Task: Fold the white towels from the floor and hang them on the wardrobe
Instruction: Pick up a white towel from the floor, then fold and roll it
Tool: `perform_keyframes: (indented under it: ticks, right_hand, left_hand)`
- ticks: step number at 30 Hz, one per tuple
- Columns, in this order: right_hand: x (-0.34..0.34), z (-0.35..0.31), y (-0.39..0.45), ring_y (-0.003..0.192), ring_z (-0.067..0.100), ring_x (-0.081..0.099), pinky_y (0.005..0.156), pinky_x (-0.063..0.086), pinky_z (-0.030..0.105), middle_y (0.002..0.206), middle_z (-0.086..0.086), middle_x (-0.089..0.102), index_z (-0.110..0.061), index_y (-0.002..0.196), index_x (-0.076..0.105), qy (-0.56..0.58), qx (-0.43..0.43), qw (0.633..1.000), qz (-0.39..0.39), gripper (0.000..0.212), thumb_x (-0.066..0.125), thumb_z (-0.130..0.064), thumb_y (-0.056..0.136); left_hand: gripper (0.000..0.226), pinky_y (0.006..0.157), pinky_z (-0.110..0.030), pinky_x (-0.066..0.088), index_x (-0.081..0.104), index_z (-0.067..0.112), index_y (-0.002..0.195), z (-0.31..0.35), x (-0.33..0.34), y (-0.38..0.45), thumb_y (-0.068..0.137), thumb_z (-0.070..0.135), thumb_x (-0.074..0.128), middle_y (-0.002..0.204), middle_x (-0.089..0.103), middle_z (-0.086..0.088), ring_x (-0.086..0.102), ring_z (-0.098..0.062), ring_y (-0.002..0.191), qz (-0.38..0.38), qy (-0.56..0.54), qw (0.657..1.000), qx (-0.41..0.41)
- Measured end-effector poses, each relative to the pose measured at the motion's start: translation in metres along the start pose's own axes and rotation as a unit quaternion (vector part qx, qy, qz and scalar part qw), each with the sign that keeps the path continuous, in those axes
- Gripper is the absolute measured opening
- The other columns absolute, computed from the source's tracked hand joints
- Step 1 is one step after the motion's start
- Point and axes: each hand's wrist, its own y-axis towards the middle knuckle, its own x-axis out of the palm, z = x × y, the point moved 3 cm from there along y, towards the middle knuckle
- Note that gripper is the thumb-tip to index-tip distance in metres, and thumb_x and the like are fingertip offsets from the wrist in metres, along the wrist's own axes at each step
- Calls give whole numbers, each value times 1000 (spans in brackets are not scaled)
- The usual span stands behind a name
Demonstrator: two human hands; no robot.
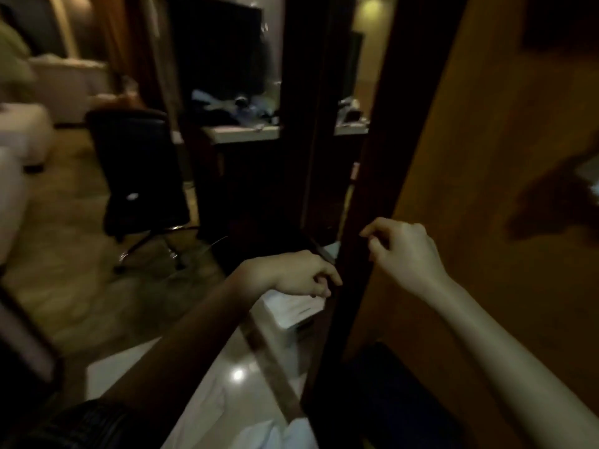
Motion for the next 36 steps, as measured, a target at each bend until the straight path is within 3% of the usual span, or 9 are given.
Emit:
perform_keyframes:
  ticks: [2,6,9,13,17,21,26,32,36]
  right_hand:
    - [44,-40,-1,47,5,54,45,33,17,68,-5,64,-23,102,66,38,-15,998,-40,17,51,-17,95]
    - [136,-114,-16,54,7,62,54,48,22,65,-4,67,-27,89,63,124,-15,983,-138,17,52,-14,93]
    - [205,-162,-36,53,10,62,59,53,28,68,-4,68,-25,90,65,177,-10,960,-216,16,55,-13,91]
    - [290,-213,-69,48,3,61,53,50,18,74,-5,67,-26,87,64,227,13,930,-290,20,53,-10,93]
    - [372,-233,-101,59,7,66,60,55,34,78,-10,67,-41,81,62,262,68,904,-330,29,53,-16,92]
    - [453,-232,-128,64,12,66,56,52,28,88,-3,66,-31,78,63,308,146,872,-351,33,54,-2,91]
    - [572,-215,-161,79,23,66,67,56,35,97,7,66,-19,93,66,342,230,830,-376,21,53,-3,93]
    - [715,-183,-213,77,22,63,67,54,28,90,11,64,-8,102,64,372,341,755,-418,19,50,2,93]
    - [793,-149,-252,75,23,61,66,53,29,87,12,63,-4,101,62,381,408,710,-430,19,48,5,93]
  left_hand:
    - [35,79,-16,42,55,20,130,-46,25,-47,95,20,54,117,65,0,60,-11,100,3,-47,997,-55]
    - [34,88,-25,47,54,13,130,-128,87,-145,97,12,52,118,64,-8,63,-20,101,16,-153,977,-148]
    - [32,90,-26,47,55,17,130,-183,143,-211,98,17,50,119,65,-3,66,-15,98,37,-207,946,-245]
    - [30,88,-28,51,57,20,127,-249,225,-286,97,18,52,118,67,-4,66,-14,95,62,-247,897,-362]
    - [29,88,-33,52,60,17,124,-296,303,-332,96,18,53,119,64,-5,64,-17,99,107,-280,839,-454]
    - [27,89,-32,51,62,16,120,-335,383,-345,95,16,51,118,65,-7,62,-19,101,130,-321,785,-513]
    - [26,90,-29,48,66,17,116,-391,489,-331,93,15,52,117,65,-6,60,-21,105,129,-351,732,-570]
    - [32,75,-33,48,56,16,125,-458,619,-291,95,12,45,108,65,-12,61,-28,90,122,-369,686,-616]
    - [33,76,-31,46,55,16,127,-499,701,-262,96,13,44,111,65,-12,60,-27,96,111,-378,655,-645]
